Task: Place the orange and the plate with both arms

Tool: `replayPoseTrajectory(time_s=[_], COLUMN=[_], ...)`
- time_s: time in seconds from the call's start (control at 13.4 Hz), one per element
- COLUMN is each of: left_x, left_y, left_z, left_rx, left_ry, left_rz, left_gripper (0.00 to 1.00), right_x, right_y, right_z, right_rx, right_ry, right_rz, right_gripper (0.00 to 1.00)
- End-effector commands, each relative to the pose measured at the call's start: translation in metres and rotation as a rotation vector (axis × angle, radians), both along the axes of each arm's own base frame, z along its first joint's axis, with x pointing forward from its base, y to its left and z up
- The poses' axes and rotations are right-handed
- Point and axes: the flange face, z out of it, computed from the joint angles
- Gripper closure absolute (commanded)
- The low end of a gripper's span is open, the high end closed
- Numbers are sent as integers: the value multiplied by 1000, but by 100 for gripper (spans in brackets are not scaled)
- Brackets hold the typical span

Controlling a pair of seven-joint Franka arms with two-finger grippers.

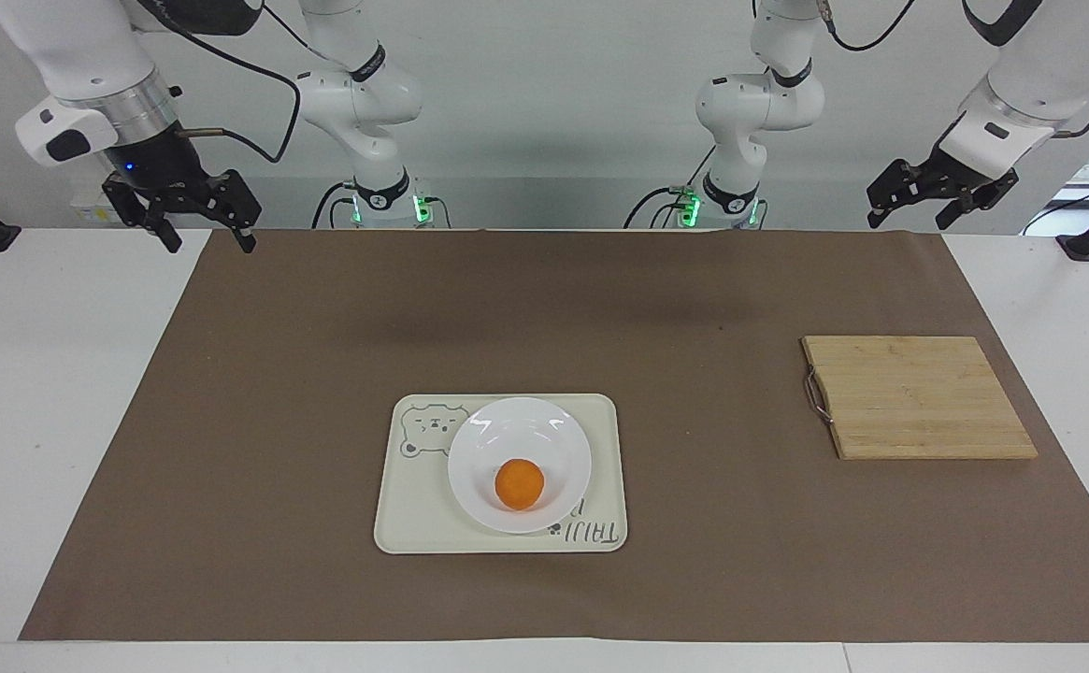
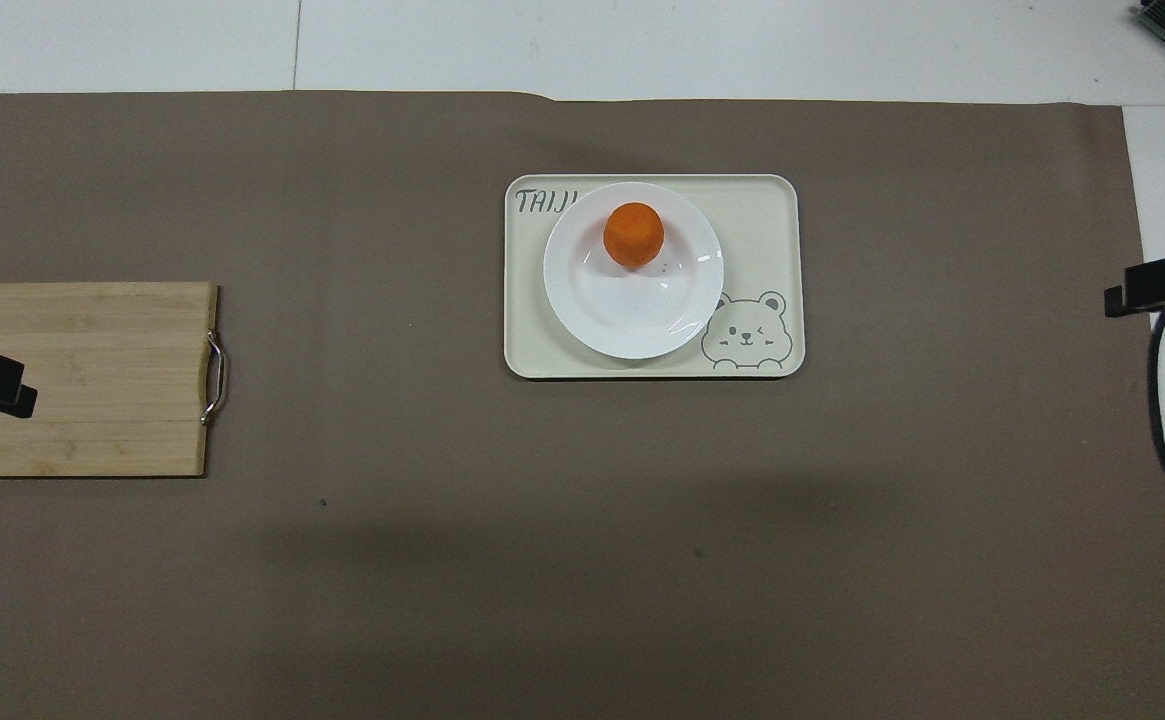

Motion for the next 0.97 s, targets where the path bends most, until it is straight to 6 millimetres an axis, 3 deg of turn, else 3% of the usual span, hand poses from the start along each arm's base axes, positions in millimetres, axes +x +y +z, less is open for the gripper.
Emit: replayPoseTrajectory(time_s=[0.0,0.37,0.6,0.75,0.9], left_x=[-20,-21,-24,-21,-17], left_y=[13,28,39,37,36], left_z=[1,2,2,3,4], left_rx=[-9,-9,5,5,5], left_ry=[63,64,79,62,40], left_rz=[32,61,82,76,74], left_gripper=[0,0,0,0,0], right_x=[-24,-26,-22,-24,-23], right_y=[8,6,7,5,7], right_z=[-10,-12,5,17,12], right_rx=[-20,-38,-90,-81,-82], right_ry=[30,31,8,26,31], right_rz=[-39,-31,38,32,40], right_gripper=[0,0,0,0,0])
